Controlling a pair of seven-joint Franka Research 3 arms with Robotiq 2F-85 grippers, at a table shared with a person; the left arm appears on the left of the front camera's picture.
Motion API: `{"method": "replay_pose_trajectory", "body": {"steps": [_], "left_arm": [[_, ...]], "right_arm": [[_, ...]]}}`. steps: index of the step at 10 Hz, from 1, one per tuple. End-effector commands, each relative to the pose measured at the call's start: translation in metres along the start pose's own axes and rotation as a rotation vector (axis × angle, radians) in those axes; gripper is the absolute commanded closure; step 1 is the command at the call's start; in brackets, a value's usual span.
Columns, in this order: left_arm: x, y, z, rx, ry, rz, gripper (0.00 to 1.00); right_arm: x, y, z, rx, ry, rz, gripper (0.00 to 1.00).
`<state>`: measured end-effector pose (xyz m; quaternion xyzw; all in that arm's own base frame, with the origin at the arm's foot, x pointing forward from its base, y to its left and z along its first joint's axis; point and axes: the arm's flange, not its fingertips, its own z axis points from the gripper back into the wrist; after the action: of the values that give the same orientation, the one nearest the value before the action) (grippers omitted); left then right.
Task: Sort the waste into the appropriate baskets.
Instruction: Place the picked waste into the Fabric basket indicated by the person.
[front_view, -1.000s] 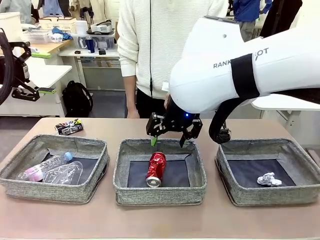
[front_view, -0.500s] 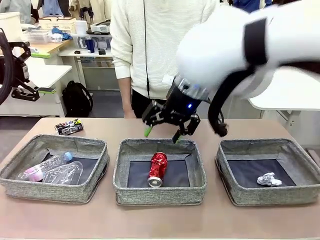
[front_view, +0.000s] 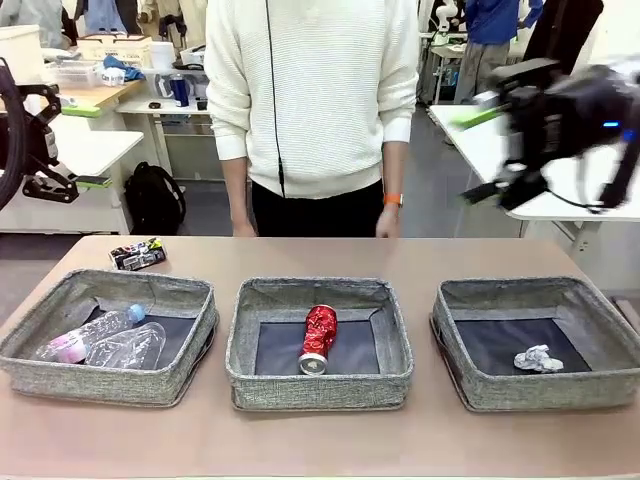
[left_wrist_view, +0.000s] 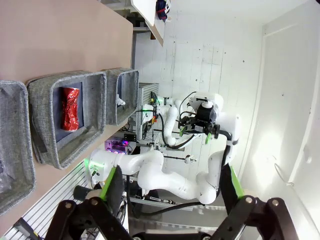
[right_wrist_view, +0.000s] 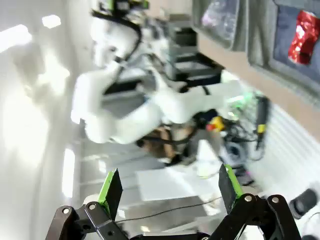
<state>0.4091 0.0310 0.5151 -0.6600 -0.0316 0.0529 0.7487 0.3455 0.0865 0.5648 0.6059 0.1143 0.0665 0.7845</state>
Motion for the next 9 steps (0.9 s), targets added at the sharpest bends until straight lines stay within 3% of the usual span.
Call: {"method": "replay_pose_trajectory", "body": {"steps": [1, 2, 3, 9], "left_arm": [[-0.002, -0.003, -0.001, 0.002, 0.003, 0.010, 0.00], [-0.002, -0.003, -0.001, 0.002, 0.003, 0.010, 0.00], [-0.002, -0.003, -0.001, 0.002, 0.003, 0.010, 0.00], [-0.002, -0.003, -0.001, 0.002, 0.003, 0.010, 0.00]], "right_arm": [[-0.023, -0.021, 0.045, 0.278, -0.516, -0.464, 0.00], [-0.041, -0.033, 0.069, 0.305, -0.797, -0.571, 0.00], [-0.010, -0.018, 0.039, 0.046, -0.108, -0.121, 0.00], [-0.010, -0.018, 0.039, 0.046, -0.108, -0.121, 0.00]]}}
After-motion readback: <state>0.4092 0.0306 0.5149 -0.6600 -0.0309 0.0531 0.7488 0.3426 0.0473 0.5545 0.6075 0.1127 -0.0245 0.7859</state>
